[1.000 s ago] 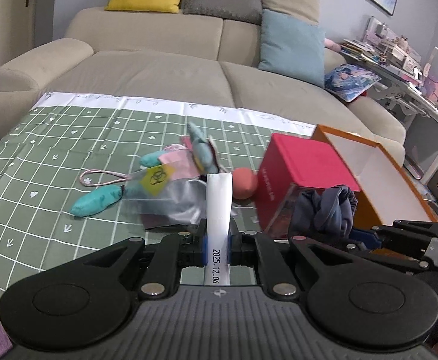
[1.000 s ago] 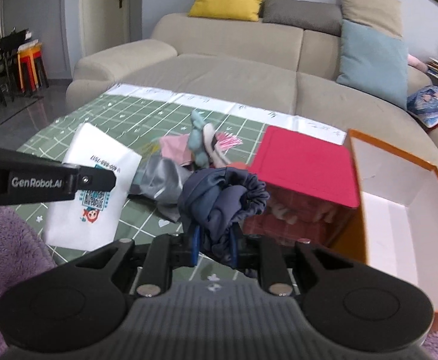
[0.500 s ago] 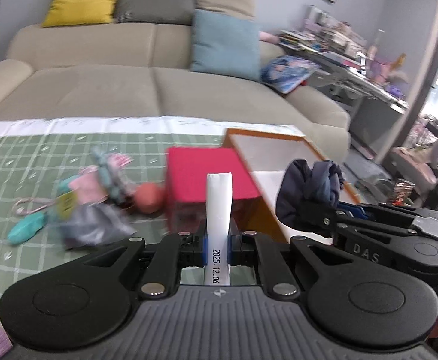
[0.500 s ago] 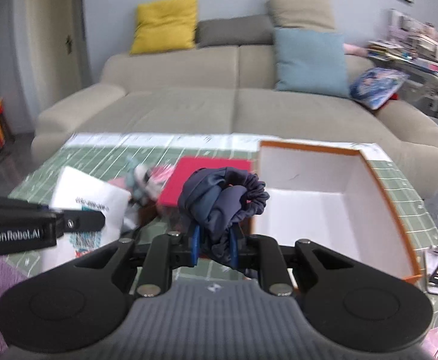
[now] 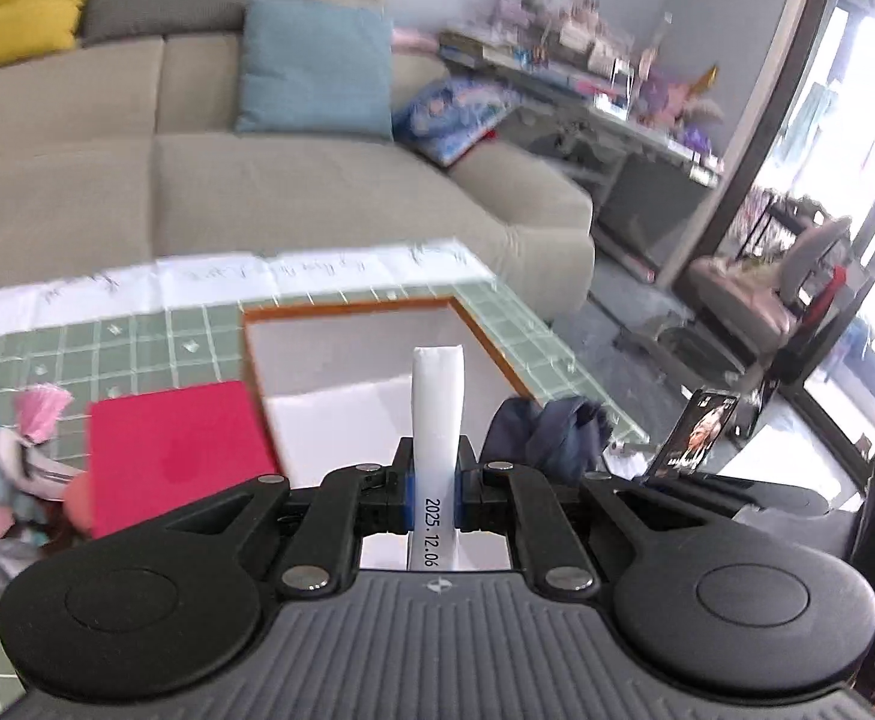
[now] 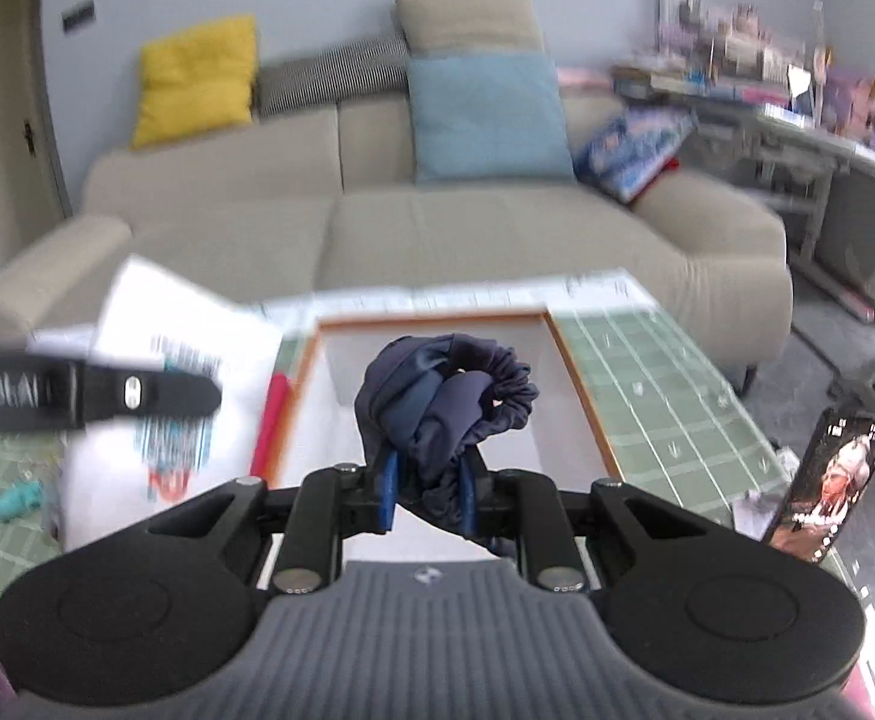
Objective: Organize soft objects
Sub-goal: 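Carry the card with the left tool while the right tool carries the scrunchie to the orange box, then open the left tool over the box while the right tool releases the scrunchie inside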
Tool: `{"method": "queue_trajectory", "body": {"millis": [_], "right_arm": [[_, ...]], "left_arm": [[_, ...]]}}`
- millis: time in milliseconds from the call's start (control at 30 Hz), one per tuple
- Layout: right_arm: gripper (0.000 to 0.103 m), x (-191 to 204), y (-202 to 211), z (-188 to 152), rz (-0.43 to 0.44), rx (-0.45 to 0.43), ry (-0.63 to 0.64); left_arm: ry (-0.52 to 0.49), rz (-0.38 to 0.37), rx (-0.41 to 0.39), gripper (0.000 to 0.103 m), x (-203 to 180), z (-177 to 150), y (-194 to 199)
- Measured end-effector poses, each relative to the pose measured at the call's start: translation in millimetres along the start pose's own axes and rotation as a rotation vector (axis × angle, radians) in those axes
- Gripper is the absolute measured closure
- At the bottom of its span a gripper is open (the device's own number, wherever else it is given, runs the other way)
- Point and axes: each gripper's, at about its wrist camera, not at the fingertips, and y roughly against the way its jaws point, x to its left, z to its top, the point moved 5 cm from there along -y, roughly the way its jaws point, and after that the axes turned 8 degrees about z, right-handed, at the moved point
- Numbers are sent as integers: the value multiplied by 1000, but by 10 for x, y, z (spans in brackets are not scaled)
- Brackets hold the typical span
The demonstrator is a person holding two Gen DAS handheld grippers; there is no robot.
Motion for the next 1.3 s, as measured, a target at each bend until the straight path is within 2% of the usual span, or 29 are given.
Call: {"method": "queue_trajectory", "body": {"millis": [100,267,567,667,800,967,1033,1100,1133,1300], "right_arm": [[84,-155,-205,-62,11,107,-5],[82,-282,-549,-202,37,271,-16],[79,-371,-946,-386,71,435,-14],[73,-350,-1052,-440,88,485,-14],[73,-310,-1139,-500,94,543,-8],[73,-307,-1209,-576,90,594,2],[70,-309,-1219,-595,81,604,4],[56,-308,-1222,-597,79,606,6],[48,-308,-1224,-597,76,607,5],[40,-329,-1175,-541,54,572,-6]], "left_arm": [[-27,18,96,91,-92,7,-323],[-84,98,241,92,-154,-101,-788],[-146,186,407,91,-68,-280,-1132],[-168,219,445,91,-61,-296,-1183],[-194,229,511,91,-69,-333,-1263],[-203,237,536,91,-83,-358,-1308],[-201,238,536,90,-86,-356,-1308],[-196,241,529,89,-81,-344,-1292],[-191,242,521,83,-77,-333,-1278],[-180,235,470,75,-78,-236,-1146]]}}
